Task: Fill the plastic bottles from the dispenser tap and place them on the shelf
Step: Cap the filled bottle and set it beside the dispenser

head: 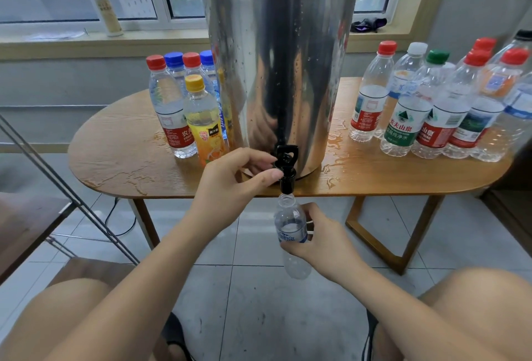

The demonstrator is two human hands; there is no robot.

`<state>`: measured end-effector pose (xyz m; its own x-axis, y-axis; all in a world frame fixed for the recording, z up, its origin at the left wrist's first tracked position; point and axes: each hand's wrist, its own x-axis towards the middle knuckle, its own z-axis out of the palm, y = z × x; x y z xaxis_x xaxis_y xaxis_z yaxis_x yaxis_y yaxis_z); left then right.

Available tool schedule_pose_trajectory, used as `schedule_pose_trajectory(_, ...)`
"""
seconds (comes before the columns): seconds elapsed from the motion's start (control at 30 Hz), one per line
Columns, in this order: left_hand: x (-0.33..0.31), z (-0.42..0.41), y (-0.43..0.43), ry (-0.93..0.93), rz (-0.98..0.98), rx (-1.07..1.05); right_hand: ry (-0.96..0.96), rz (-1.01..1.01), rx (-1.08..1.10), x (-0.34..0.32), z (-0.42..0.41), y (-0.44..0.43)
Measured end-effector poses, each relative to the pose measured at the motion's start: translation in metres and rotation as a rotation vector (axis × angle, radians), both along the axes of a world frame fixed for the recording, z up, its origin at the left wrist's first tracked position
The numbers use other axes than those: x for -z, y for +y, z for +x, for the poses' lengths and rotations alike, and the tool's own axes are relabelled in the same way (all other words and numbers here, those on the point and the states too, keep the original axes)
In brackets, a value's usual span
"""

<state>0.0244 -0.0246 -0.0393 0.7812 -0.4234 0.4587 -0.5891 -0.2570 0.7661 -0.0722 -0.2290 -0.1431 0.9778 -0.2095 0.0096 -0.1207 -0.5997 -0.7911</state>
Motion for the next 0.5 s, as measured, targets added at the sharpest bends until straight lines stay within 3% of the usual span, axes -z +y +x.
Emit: schedule_pose_trajectory(0.5, -0.026, 0.008, -0.018, 0.031, -0.005, 0.026, 0.020, 0.009, 0.020, -0.007, 0.001, -0.001)
